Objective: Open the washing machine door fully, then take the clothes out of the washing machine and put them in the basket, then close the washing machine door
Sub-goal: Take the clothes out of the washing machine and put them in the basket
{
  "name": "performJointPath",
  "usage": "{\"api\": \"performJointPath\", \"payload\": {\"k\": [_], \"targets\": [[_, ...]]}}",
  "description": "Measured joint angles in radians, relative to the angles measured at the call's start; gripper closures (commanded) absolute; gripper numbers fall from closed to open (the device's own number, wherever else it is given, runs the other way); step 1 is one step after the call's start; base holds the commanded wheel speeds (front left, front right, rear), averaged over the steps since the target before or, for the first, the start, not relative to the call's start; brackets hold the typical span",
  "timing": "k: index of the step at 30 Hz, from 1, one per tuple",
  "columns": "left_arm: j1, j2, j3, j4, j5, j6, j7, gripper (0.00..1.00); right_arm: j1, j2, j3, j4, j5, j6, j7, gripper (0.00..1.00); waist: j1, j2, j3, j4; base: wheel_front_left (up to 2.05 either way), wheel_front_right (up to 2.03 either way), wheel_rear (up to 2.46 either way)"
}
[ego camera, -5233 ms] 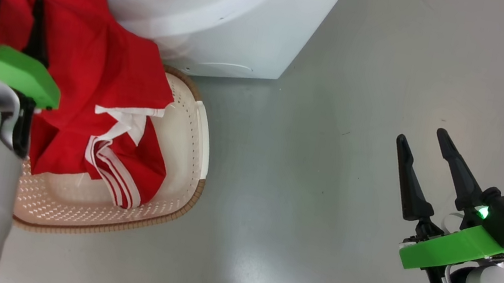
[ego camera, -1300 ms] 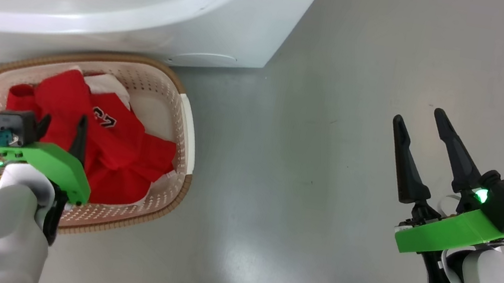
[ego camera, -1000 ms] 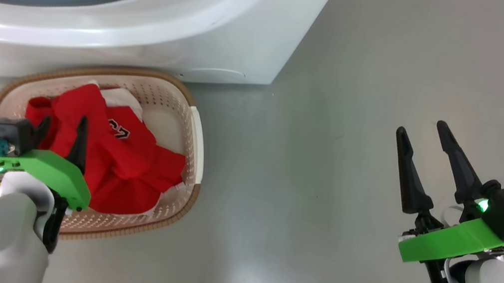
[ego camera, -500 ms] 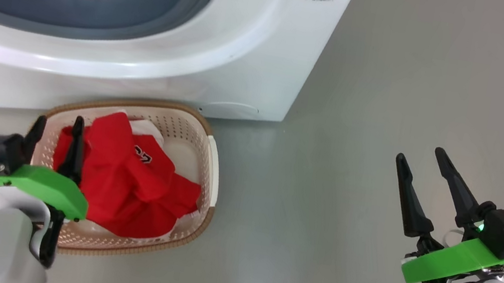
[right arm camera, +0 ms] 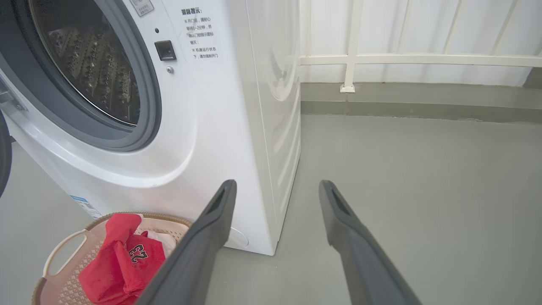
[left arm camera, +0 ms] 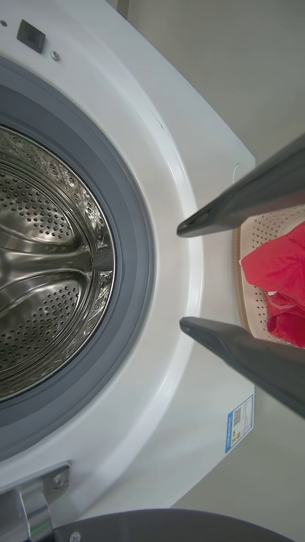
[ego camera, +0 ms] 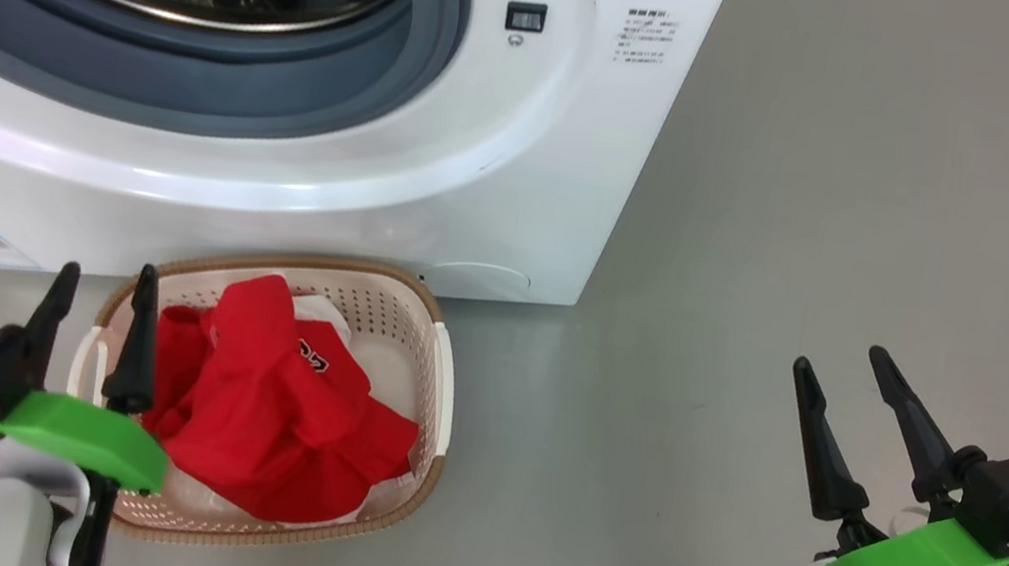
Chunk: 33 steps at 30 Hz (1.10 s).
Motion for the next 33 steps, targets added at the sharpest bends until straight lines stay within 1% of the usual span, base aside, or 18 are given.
{"api": "performJointPath", "payload": {"k": [5,16,24,33], "targets": [[0.064,-0.002,0.009,-0.084,0.002,0.0,0.0,0.0,0.013,-0.002,-0.01,-0.001,0.0,0.0,0.0,0.0,0.0,0.0,-0.029,0.006,0.0,0.0,0.0],[0.203,-0.005,0.02,-0.214,0.009,0.0,0.0,0.0,0.077,-0.002,-0.03,-0.002,0.0,0.0,0.0,0.0,0.0,0.0,-0.079,0.008,0.0,0.0,0.0],[0.29,-0.013,0.045,-0.287,0.009,0.0,0.0,0.0,0.127,-0.002,-0.046,-0.004,0.0,0.0,0.0,0.0,0.0,0.0,-0.11,0.009,0.0,0.0,0.0],[0.324,-0.02,0.054,-0.32,0.01,0.0,0.0,0.0,0.148,0.002,-0.061,-0.008,0.0,0.0,0.0,0.0,0.0,0.0,-0.114,0.008,0.0,0.0,0.0]]}}
